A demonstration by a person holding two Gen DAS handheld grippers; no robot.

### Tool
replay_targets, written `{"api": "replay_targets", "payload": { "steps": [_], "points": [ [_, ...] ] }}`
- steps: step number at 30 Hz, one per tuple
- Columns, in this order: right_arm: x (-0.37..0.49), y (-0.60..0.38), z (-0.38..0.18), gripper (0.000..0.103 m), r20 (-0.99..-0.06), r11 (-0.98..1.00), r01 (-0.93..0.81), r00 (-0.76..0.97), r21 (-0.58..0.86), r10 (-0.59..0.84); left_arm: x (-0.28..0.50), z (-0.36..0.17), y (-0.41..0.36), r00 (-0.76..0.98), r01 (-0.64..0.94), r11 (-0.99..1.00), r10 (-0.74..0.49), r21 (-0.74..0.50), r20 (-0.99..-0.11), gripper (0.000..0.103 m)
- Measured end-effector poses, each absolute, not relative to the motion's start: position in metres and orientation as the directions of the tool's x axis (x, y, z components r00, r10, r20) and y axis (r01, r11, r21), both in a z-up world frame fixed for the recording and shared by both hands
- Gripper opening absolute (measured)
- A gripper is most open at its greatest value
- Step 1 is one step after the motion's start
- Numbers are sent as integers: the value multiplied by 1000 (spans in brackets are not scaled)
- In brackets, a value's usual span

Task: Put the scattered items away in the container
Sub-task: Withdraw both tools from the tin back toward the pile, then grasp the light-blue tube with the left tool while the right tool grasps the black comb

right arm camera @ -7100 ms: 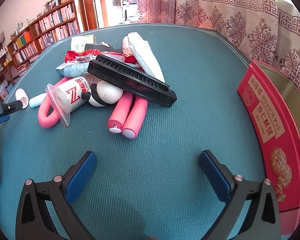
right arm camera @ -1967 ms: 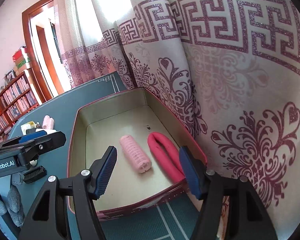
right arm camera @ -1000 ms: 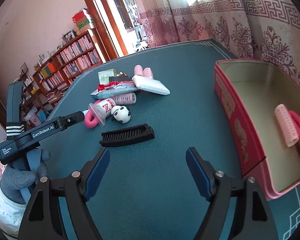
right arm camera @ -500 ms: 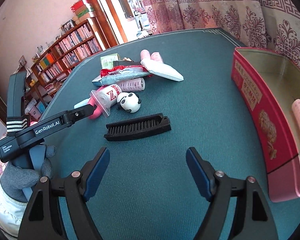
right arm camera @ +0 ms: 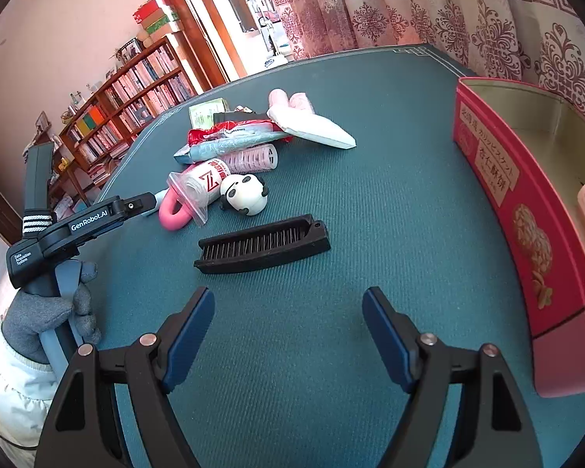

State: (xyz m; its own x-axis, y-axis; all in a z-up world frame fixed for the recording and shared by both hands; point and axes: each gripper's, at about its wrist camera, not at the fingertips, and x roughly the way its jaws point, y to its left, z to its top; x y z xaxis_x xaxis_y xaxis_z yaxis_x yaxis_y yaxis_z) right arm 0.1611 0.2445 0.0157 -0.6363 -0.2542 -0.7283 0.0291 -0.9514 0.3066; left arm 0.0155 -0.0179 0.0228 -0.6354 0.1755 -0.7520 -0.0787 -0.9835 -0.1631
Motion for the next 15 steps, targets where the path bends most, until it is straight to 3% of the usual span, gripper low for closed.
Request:
{"api": "replay_targets", "payload": {
  "steps": [7, 15],
  "points": [
    [159, 246, 14, 81, -729, -949, 25, -634, 314, -258, 6, 17, -17, -622, -82, -986, 163, -143, -766, 85],
    [158, 248, 13, 81, -728, -947, 27, -633, 320, -264, -17, 15, -4, -597, -207, -974, 198, -89, -777, 85]
  ]
}}
